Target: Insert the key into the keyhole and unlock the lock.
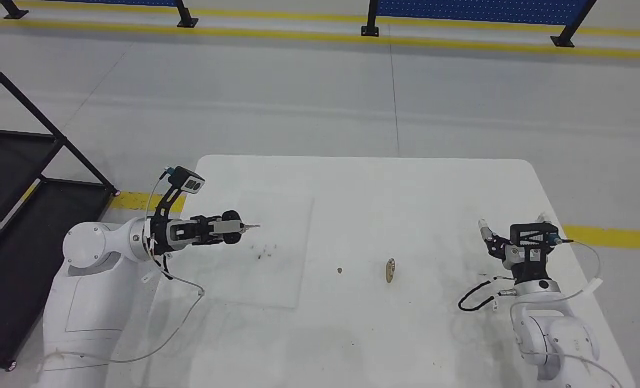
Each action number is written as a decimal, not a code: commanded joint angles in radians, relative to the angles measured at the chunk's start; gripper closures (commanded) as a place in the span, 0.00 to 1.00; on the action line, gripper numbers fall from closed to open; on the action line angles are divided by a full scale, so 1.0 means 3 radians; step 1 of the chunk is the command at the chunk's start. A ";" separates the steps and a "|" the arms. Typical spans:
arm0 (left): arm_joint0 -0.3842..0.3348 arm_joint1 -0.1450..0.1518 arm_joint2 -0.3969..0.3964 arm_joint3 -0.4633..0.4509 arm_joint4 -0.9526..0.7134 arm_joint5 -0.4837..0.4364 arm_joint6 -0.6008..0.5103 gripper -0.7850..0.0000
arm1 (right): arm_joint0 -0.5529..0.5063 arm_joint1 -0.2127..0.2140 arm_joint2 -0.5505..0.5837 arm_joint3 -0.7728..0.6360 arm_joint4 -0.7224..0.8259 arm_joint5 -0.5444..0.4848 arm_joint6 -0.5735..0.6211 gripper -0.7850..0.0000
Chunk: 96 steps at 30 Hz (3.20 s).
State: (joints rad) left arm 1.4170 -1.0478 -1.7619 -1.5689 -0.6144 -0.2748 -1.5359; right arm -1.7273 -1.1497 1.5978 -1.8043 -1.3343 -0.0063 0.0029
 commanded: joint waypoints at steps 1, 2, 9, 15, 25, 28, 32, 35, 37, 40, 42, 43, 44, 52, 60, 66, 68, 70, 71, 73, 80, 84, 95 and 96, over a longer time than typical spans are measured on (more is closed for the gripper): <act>0.0000 0.0000 0.0000 0.0000 0.0000 0.0000 0.0000 1.00 | 0.0041 0.0007 -0.0037 -0.0074 -0.0121 -0.0114 0.0094 0.00; 0.0000 0.0000 0.0000 0.0000 0.0000 0.0000 0.0000 1.00 | 0.0067 0.0005 -0.0072 -0.0125 -0.0116 -0.0163 0.0195 0.00; 0.0000 0.0000 0.0000 0.0000 0.0000 0.0000 0.0000 1.00 | 0.0275 -0.0006 -0.0270 -0.0601 -0.0032 -0.0316 0.1002 0.00; 0.0000 0.0000 0.0000 0.0000 0.0000 0.0000 0.0000 1.00 | 0.0347 0.0003 -0.0447 -0.1172 -0.0120 -0.0538 0.1986 0.00; 0.0000 0.0000 0.0000 0.0000 0.0000 0.0000 0.0000 1.00 | 0.0687 -0.0040 -0.0939 -0.1642 -0.0016 -0.0386 0.3048 0.00; 0.0000 0.0000 0.0000 0.0000 0.0000 0.0000 0.0000 1.00 | 0.0852 -0.0067 -0.1130 -0.1644 0.0029 -0.0253 0.3297 0.00; 0.0000 0.0000 0.0000 0.0000 0.0000 0.0000 0.0000 1.00 | 0.1125 -0.0109 -0.1400 -0.1550 0.0018 -0.0073 0.3742 0.00; 0.0000 0.0000 0.0000 0.0000 0.0000 0.0000 0.0000 1.00 | 0.1318 -0.0155 -0.1581 -0.1419 0.0245 0.0148 0.4162 0.00; 0.0000 0.0000 0.0000 0.0000 0.0000 0.0000 0.0000 1.00 | 0.1493 -0.0185 -0.1627 -0.1335 0.0495 0.0276 0.4464 0.00; 0.0000 0.0000 0.0000 0.0000 0.0000 0.0000 0.0000 1.00 | 0.1646 -0.0215 -0.1611 -0.1219 0.0739 0.0483 0.4566 0.00; 0.0000 0.0000 0.0000 0.0000 0.0000 0.0000 0.0000 1.00 | 0.1646 -0.0215 -0.1611 -0.1219 0.0739 0.0483 0.4566 0.00; 0.0000 0.0000 0.0000 0.0000 0.0000 0.0000 0.0000 1.00 | 0.1646 -0.0215 -0.1611 -0.1219 0.0739 0.0483 0.4566 0.00; 0.0000 0.0000 0.0000 0.0000 0.0000 0.0000 0.0000 1.00 | 0.1646 -0.0215 -0.1611 -0.1219 0.0739 0.0483 0.4566 0.00; 0.0000 0.0000 0.0000 0.0000 0.0000 0.0000 0.0000 1.00 | 0.1646 -0.0215 -0.1611 -0.1219 0.0739 0.0483 0.4566 0.00; 0.0000 0.0000 0.0000 0.0000 0.0000 0.0000 0.0000 1.00 | 0.1858 -0.0246 -0.1999 -0.1033 0.0227 0.0844 0.5110 0.00; 0.0000 0.0000 0.0000 0.0000 0.0000 0.0000 0.0000 1.00 | 0.1975 -0.0248 -0.2208 -0.0848 0.0417 0.0969 0.5110 0.00; 0.0000 0.0000 0.0000 0.0000 0.0000 0.0000 0.0000 1.00 | 0.2016 -0.0238 -0.2273 -0.0709 0.0448 0.0969 0.5110 0.00; 0.0000 0.0000 0.0000 0.0000 0.0000 0.0000 0.0000 1.00 | 0.2060 -0.0233 -0.2302 -0.0641 0.0511 0.0969 0.5110 0.00; 0.0000 0.0000 0.0000 0.0000 0.0000 0.0000 0.0000 1.00 | 0.2080 -0.0228 -0.2321 -0.0605 0.0531 0.0969 0.5110 0.00; 0.0000 0.0000 0.0000 0.0000 0.0000 0.0000 0.0000 1.00 | 0.2108 -0.0223 -0.2338 -0.0577 0.0598 0.0969 0.5110 0.00; 0.0000 0.0000 0.0000 0.0000 0.0000 0.0000 0.0000 1.00 | 0.2194 -0.0139 -0.2569 -0.0378 0.0587 0.0969 0.5110 0.00; 0.0000 0.0000 0.0000 0.0000 0.0000 0.0000 0.0000 1.00 | 0.2299 -0.0072 -0.2690 -0.0310 0.0620 0.0970 0.5110 0.00; 0.0000 0.0000 0.0000 0.0000 0.0000 0.0000 0.0000 1.00 | 0.2346 0.0005 -0.2677 -0.0316 0.0815 0.0970 0.5110 0.00; 0.0000 0.0000 0.0000 0.0000 0.0000 0.0000 0.0000 1.00 | 0.2346 0.0005 -0.2677 -0.0316 0.0815 0.0970 0.5110 0.00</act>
State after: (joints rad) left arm 1.4170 -1.0478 -1.7619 -1.5689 -0.6144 -0.2748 -1.5359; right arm -1.0235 -1.1483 0.7947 -1.8991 -1.0899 0.2848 1.5359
